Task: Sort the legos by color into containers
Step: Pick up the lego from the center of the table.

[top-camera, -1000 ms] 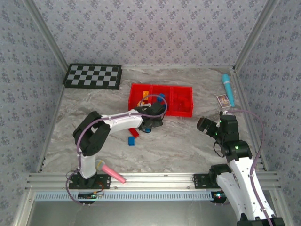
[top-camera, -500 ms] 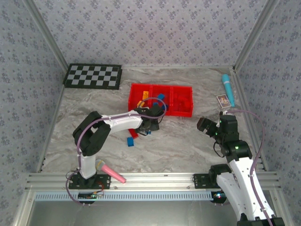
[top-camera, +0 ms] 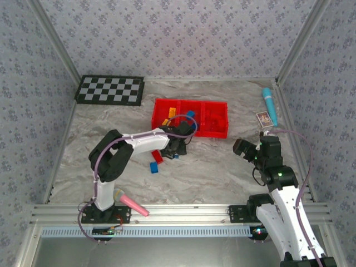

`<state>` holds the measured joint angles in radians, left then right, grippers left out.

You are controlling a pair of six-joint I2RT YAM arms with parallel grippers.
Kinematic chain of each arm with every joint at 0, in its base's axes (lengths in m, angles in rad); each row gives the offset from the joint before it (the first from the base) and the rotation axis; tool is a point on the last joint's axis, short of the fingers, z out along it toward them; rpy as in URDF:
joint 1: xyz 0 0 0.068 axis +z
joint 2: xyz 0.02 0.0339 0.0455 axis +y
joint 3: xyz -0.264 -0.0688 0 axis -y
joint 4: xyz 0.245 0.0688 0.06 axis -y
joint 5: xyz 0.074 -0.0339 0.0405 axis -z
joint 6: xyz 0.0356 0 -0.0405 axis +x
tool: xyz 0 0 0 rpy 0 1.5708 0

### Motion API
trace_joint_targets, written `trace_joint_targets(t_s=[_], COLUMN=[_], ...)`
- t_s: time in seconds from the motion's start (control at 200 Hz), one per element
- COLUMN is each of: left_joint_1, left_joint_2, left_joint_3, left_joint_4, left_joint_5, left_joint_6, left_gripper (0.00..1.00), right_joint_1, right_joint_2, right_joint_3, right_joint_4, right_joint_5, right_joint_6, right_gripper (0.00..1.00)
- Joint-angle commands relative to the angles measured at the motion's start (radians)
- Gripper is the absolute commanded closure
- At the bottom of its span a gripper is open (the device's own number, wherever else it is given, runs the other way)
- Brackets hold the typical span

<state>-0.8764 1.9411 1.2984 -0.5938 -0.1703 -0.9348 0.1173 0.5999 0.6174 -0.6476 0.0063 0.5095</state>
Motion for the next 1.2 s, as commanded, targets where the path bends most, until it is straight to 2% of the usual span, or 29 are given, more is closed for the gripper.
trace_joint_targets(t_s=[0.0,0.085,0.18,0.505,0.695,0.805,0.87,1.194], left_joint_1=[0.009,0.015,0.019,0.016,0.016,0.019,0.031,0.123], left_joint_2=[0.031,0.031,0.024,-0.068,-0.183,-0.189,-0.157,0.136], left_joint_3=[0.036,0.03,0.021,-0.019,0.013,0.09,0.153,0.543], left_joint_4=[-0.007,-0.001,0.003,0.016,-0.004,-0.025,-0.048,-0.122], left_joint_5=[0.046,0.051,0.053,0.031,-0.032,-0.077,-0.096,-0.032], left_joint_6=[0.031,0.034,0.036,0.051,0.098,0.156,0.186,0.301], left_gripper=[0.4,0.46,0.61,0.77,0.77,0.76,0.76,0.76], right_joint_1=[-0.004,-0.004,-0.004,-0.005,-0.005,-0.005,-0.004,-0.006], right_joint_2=[-0.009,-0.009,-0.009,-0.007,-0.005,0.003,0.006,-0.008], right_joint_3=[-0.005,-0.005,-0.007,-0.005,-0.005,-0.004,-0.004,0.021], right_joint_4=[-0.003,-0.003,0.0,0.002,0.012,0.022,0.026,-0.029], right_joint_5=[-0.004,-0.003,-0.002,-0.003,-0.002,-0.006,-0.009,-0.005], right_joint_6=[0.016,0.016,0.016,0.018,0.018,0.019,0.023,0.014], right_gripper=[0.0,0.0,0.0,0.0,0.0,0.0,0.0,0.0])
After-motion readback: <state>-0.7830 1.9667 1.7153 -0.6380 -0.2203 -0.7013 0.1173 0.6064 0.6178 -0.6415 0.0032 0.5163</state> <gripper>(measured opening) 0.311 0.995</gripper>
